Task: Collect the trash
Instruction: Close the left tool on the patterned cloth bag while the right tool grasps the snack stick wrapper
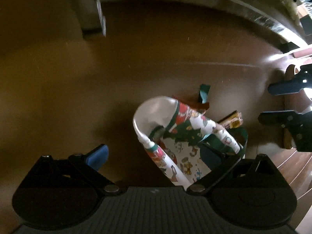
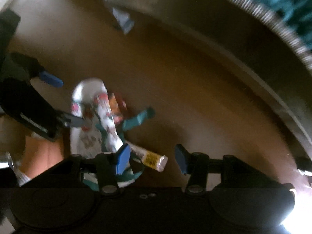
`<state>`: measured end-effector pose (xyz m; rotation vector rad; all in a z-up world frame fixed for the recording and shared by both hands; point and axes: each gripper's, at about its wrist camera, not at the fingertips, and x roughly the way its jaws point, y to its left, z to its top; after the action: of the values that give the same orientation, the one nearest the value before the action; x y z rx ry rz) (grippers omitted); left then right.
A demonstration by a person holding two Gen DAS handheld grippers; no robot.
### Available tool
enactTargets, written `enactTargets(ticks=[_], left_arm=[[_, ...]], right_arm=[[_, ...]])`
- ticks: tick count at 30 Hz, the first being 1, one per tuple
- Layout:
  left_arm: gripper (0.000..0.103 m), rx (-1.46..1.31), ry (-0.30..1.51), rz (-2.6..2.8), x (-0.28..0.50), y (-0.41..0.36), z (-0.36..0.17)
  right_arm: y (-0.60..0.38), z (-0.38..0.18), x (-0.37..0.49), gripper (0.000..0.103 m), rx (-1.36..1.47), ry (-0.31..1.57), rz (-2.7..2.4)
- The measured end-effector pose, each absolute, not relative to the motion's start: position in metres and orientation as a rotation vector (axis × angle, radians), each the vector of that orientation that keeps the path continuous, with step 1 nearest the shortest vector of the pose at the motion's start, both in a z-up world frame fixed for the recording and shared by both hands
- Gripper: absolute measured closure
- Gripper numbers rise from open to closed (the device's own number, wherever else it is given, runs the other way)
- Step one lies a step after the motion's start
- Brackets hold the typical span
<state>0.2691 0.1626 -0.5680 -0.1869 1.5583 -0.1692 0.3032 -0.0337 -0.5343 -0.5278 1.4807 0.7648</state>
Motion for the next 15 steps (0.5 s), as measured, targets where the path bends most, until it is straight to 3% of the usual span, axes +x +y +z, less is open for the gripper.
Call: enactTargets(ticks=[9,15], left_arm=[[0.003,-0.220,1.628,-0.251,0.255,0.143,-0.598],[0.024,-0.222,1.660,-0.252,0.245,0.140,-0.610]], right_arm=[[-0.027,-0.571,0.286,0.055,-0.805,1.414,0.968],[-0.022,-0.577,0.270,0.056,-0.965,1.280,1.160]])
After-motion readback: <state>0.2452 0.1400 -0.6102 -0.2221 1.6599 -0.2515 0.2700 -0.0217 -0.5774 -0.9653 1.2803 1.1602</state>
